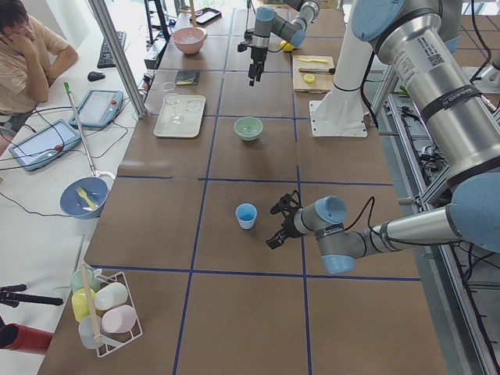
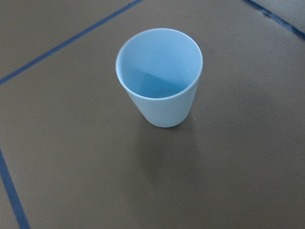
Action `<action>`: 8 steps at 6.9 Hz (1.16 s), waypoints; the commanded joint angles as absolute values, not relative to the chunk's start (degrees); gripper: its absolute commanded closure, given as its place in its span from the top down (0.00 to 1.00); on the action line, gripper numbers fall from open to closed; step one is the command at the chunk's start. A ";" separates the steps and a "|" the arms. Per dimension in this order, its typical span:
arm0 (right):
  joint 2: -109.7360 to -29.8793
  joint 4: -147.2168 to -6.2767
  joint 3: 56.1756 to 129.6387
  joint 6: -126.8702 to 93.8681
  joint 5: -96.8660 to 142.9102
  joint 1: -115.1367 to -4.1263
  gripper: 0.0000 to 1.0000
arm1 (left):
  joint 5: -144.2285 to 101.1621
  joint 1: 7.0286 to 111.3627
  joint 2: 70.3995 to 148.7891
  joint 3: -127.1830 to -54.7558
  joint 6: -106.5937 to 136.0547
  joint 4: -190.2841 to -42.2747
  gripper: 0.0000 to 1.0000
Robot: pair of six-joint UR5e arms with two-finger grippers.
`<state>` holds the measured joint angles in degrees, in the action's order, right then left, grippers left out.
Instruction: Pour ice into bowl
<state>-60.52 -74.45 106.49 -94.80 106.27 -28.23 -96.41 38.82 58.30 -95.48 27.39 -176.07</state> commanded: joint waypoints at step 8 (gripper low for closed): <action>-39.99 -73.48 78.22 -92.99 99.05 -22.24 0.00 | -107.40 56.33 67.59 -95.97 15.64 -161.81 1.00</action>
<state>-39.93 -73.55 78.78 -93.73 98.84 -22.18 -106.86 55.85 67.58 -95.83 15.65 -161.87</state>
